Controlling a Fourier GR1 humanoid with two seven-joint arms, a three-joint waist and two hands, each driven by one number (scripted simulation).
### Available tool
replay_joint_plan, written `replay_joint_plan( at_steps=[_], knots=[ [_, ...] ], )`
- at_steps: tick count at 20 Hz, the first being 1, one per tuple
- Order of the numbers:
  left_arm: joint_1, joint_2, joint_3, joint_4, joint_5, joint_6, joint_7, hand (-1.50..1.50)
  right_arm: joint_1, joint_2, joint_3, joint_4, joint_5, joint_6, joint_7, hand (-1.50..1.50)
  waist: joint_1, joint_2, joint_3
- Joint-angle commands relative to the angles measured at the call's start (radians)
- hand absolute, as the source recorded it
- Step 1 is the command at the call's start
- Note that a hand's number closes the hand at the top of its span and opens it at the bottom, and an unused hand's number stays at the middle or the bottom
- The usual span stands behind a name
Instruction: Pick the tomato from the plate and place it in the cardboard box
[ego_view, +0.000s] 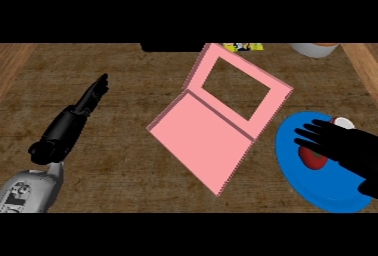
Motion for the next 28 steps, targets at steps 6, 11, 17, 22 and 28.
replay_joint_plan(
  at_steps=[6, 11, 17, 22, 28],
  knots=[
    [0.034, -0.034, 0.043, -0.084, -0.039, -0.031, 0.037, 0.00, -0.023, 0.119, 0.000, 0.067, 0.101, 0.023, -0.039, -1.50, 0.000, -0.001, 0.000],
    [0.031, -0.040, 0.075, -0.024, -0.033, -0.085, 0.003, 0.00, -0.094, 0.145, -0.029, 0.206, 0.169, -0.022, -0.087, -1.50, 0.004, 0.000, 0.000],
    [-0.007, -0.076, 0.066, -0.040, -0.079, -0.070, 0.058, 0.00, -0.082, 0.152, -0.078, 0.349, 0.229, -0.171, -0.141, -1.50, 0.000, 0.000, 0.000],
    [0.058, -0.086, 0.096, -0.090, -0.087, -0.097, 0.032, 0.00, -0.106, 0.233, -0.064, 0.344, 0.274, -0.088, -0.111, -1.50, 0.002, -0.001, 0.000],
    [0.082, -0.079, 0.115, -0.073, -0.078, -0.128, 0.000, 0.00, -0.072, 0.225, -0.058, 0.357, 0.261, -0.237, -0.259, 1.50, 0.000, -0.002, 0.000]
  ],
)
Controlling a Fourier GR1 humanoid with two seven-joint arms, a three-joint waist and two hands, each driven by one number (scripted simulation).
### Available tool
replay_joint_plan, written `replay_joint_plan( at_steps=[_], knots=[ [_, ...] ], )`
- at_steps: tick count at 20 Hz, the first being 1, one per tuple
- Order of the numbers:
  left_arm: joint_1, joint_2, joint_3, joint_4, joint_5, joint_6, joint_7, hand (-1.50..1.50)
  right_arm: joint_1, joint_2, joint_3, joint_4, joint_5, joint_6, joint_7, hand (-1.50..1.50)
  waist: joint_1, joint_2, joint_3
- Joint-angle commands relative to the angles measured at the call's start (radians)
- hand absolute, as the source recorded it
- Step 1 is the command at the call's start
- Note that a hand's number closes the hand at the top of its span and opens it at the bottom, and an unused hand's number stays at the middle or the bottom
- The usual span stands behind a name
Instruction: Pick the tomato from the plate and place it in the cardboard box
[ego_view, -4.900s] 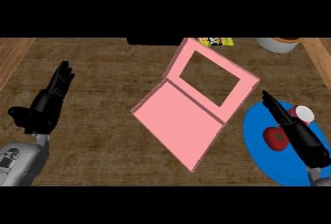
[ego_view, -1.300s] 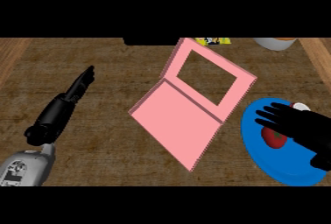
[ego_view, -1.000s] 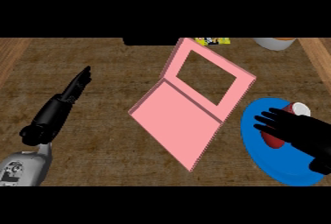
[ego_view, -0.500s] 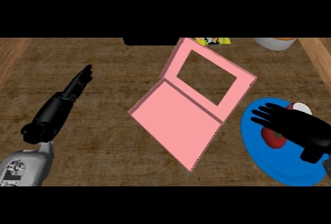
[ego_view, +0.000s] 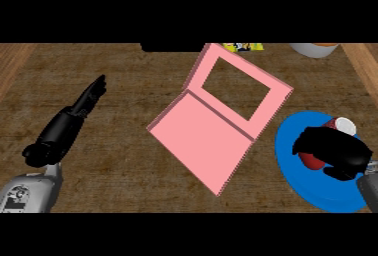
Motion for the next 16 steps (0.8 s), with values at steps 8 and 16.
replay_joint_plan(
  at_steps=[8, 16],
  knots=[
    [-0.020, -0.012, 0.034, -0.014, -0.004, -0.025, 0.023, 0.00, 0.016, 0.038, -0.053, 0.005, -0.034, -0.197, -0.160, 1.50, -0.003, -0.001, 0.001],
    [-0.033, -0.024, -0.012, 0.015, -0.021, -0.027, -0.017, 0.00, -0.003, 0.551, 0.238, -0.097, 0.008, 0.025, 0.452, 1.50, 0.067, 0.005, 0.003]
  ],
)
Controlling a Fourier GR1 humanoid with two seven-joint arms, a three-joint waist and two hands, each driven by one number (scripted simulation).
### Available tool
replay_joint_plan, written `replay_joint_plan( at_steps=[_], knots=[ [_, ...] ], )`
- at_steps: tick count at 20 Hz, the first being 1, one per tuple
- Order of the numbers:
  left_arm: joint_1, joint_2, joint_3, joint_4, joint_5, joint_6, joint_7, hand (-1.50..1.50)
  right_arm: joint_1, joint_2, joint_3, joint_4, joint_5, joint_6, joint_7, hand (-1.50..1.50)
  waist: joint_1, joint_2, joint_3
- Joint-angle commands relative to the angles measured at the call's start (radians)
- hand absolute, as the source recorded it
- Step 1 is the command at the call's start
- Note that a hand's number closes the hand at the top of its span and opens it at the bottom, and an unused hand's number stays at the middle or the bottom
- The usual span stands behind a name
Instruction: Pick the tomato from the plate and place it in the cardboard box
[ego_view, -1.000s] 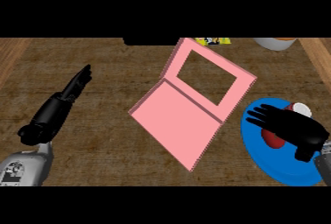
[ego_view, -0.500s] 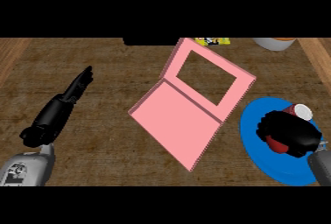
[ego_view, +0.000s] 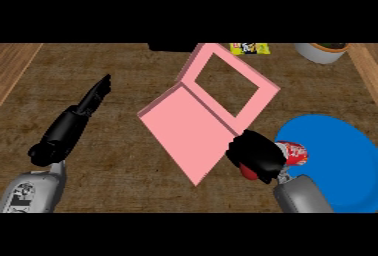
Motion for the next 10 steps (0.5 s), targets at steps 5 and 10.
replay_joint_plan(
  at_steps=[5, 10],
  knots=[
    [-0.036, -0.021, -0.039, 0.022, -0.012, -0.012, 0.001, 0.00, -0.083, 0.148, 0.256, -0.103, -0.109, -0.035, 0.443, 1.50, 0.049, 0.005, 0.018],
    [-0.073, -0.028, -0.039, 0.036, -0.011, -0.011, 0.027, 0.00, -0.221, 0.150, 0.418, -0.188, -0.159, -0.056, 0.758, 1.50, 0.055, 0.003, 0.016]
  ],
)
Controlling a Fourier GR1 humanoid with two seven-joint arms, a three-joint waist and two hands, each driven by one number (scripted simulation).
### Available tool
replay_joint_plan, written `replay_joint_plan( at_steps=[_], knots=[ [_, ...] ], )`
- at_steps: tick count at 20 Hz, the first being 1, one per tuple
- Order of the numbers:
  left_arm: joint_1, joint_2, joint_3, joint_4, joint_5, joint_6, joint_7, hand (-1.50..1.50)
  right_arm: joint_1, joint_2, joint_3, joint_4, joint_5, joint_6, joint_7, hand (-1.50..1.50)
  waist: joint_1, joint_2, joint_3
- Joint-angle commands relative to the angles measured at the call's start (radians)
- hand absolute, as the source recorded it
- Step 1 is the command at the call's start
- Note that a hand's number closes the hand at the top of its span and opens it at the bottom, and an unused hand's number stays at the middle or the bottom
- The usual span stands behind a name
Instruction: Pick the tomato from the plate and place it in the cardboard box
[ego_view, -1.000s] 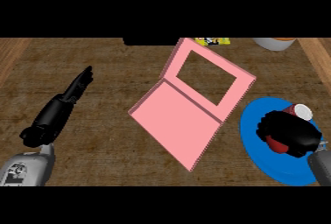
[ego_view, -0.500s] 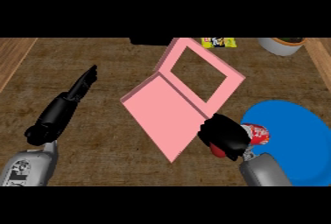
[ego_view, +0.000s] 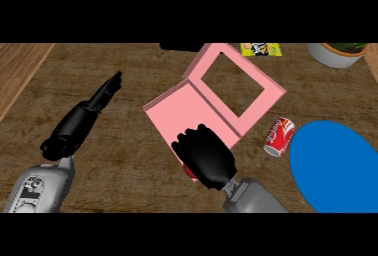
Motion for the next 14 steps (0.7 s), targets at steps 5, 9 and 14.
replay_joint_plan(
  at_steps=[5, 9, 14],
  knots=[
    [-0.018, -0.011, -0.004, 0.035, -0.007, 0.005, 0.001, 0.00, -0.169, 0.014, 0.113, -0.156, -0.110, -0.105, 0.539, 1.50, -0.011, -0.002, 0.000],
    [-0.024, -0.010, 0.005, 0.043, -0.013, 0.015, -0.011, 0.00, -0.263, 0.014, 0.104, -0.160, -0.139, -0.190, 0.805, 1.50, -0.013, 0.001, -0.001],
    [-0.047, -0.010, 0.013, 0.059, -0.008, 0.010, -0.008, 0.00, -0.475, 0.014, 0.117, -0.077, -0.173, -0.241, 1.104, 1.50, -0.024, 0.006, -0.001]
  ],
)
